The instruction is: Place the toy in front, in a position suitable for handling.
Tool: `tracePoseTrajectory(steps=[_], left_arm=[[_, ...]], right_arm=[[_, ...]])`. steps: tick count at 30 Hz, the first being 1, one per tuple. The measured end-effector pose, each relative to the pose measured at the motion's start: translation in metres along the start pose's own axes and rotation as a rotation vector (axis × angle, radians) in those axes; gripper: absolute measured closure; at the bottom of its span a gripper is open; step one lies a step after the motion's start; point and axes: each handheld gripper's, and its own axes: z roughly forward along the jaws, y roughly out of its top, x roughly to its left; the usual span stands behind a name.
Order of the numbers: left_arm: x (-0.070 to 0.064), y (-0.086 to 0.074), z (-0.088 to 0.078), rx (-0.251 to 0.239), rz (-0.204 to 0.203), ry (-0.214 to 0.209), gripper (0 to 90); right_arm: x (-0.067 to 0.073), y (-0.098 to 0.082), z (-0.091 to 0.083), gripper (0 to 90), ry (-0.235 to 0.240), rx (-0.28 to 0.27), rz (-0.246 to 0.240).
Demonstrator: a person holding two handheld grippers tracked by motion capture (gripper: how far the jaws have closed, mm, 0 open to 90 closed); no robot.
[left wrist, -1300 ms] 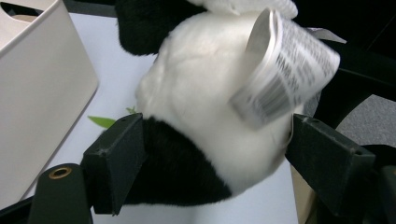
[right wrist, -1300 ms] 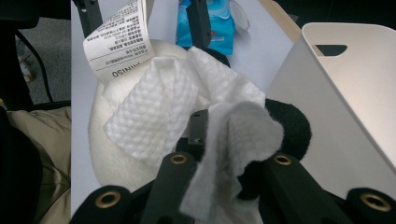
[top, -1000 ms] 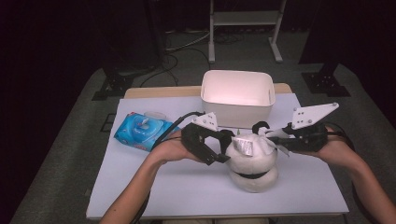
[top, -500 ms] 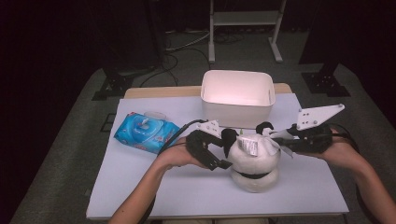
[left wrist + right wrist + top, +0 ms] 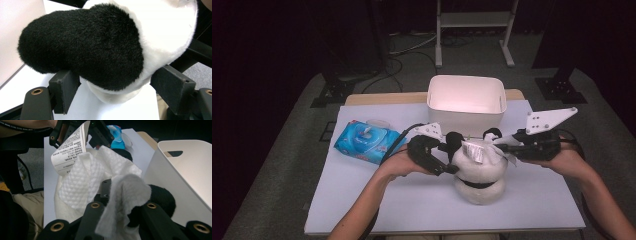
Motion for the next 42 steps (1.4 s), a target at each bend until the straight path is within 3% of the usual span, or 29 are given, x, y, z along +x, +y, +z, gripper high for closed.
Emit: tracePoseTrajectory(steps=[22, 34, 42], left_arm=[[-0.008, 0.007, -0.032, 0.051, 0.033, 0.067, 23.7], [-0.009, 0.008, -0.036, 0.078, 0.042, 0.067, 23.7], [-0.004, 0.001, -0.03, 0.046, 0.027, 0.033, 22.8]], right_arm=[[0.004, 0.02, 0.03, 78.6, 0.058, -0.007, -0.034], [0.006, 0.027, 0.039, 78.6, 0.076, -0.012, -0.044], [0.006, 0.025, 0.038, 78.6, 0.069, 0.017, -0.053]])
